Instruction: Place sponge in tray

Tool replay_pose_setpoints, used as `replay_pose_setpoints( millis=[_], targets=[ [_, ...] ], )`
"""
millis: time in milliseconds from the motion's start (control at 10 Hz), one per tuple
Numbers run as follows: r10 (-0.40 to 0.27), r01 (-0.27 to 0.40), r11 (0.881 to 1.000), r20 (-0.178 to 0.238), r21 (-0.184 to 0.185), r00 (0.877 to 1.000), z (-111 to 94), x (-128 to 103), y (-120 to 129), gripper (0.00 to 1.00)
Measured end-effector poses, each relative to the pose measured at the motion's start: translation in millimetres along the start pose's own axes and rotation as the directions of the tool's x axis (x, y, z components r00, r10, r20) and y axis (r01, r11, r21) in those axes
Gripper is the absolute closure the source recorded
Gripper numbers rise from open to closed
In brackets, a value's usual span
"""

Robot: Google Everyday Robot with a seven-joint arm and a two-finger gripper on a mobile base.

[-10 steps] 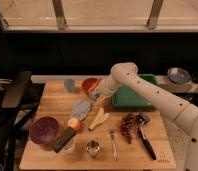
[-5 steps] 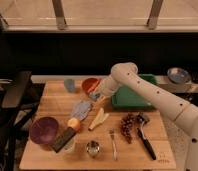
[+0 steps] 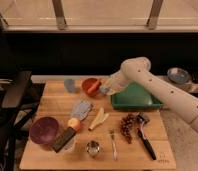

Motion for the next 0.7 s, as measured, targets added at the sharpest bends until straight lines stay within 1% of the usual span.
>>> replay_pose_setpoints(
  millis=[100, 200, 300, 400, 600, 700],
  targets=[
    [0.049, -0.048, 0.999, -0.029, 0.017, 0.998, -17.1, 24.6, 12.0, 0.91],
    [0.087, -0.086, 0.996, -0.046, 0.029, 0.995, -27.8, 41.5, 20.5, 0.82],
    [0.131, -0.128, 0.991, -0.062, 0.044, 0.989, -36.4, 58.2, 29.5, 0.73],
    [0.186, -0.181, 0.981, -0.079, 0.065, 0.979, -44.7, 76.7, 39.9, 0.61],
    [0.253, -0.245, 0.966, -0.096, 0.085, 0.963, -48.0, 96.3, 49.5, 0.44],
    [0.278, -0.270, 0.959, -0.100, 0.093, 0.955, -44.4, 104.5, 53.3, 0.32]
  ],
)
